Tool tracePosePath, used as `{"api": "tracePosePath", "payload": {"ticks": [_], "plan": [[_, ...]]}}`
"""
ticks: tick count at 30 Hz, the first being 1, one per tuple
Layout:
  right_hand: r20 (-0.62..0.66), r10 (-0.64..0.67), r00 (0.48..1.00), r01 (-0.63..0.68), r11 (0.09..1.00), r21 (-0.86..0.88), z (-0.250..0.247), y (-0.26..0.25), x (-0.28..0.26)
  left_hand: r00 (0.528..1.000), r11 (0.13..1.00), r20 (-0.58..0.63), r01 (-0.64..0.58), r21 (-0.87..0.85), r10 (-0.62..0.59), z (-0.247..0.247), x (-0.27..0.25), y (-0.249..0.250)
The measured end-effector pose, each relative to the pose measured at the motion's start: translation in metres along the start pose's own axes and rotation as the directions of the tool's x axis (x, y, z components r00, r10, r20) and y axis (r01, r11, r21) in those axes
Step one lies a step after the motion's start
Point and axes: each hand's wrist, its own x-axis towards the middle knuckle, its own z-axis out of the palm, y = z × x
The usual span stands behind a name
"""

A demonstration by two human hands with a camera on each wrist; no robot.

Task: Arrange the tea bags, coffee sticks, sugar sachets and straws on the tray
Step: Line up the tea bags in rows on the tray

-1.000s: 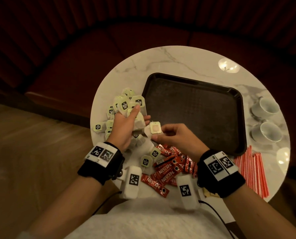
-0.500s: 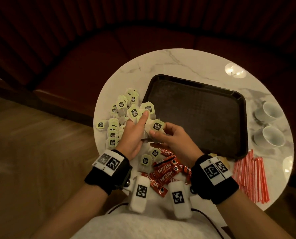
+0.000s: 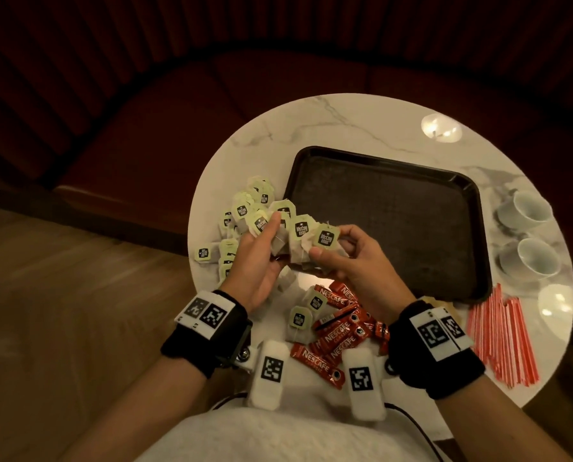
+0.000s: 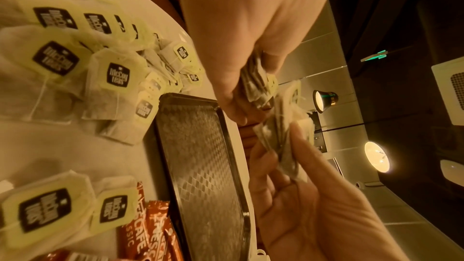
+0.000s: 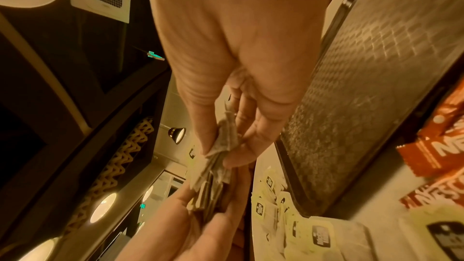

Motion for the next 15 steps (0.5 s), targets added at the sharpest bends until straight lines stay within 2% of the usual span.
{"api": "tracePosePath", "payload": {"ticks": [6,15], "plan": [[-0.004,-0.008,1.0,0.009,0.992,0.127,0.012,-0.002,0.006,0.999,1.0,0.044,0.009,0.007,-0.009,-0.006,0.009,0.007],[-0.004,0.067,0.998,-0.066,0.995,0.075,0.033,0.004,0.02,0.985,0.996,0.153,0.08,0.035,-0.085,-0.001,0.011,0.012]]}}
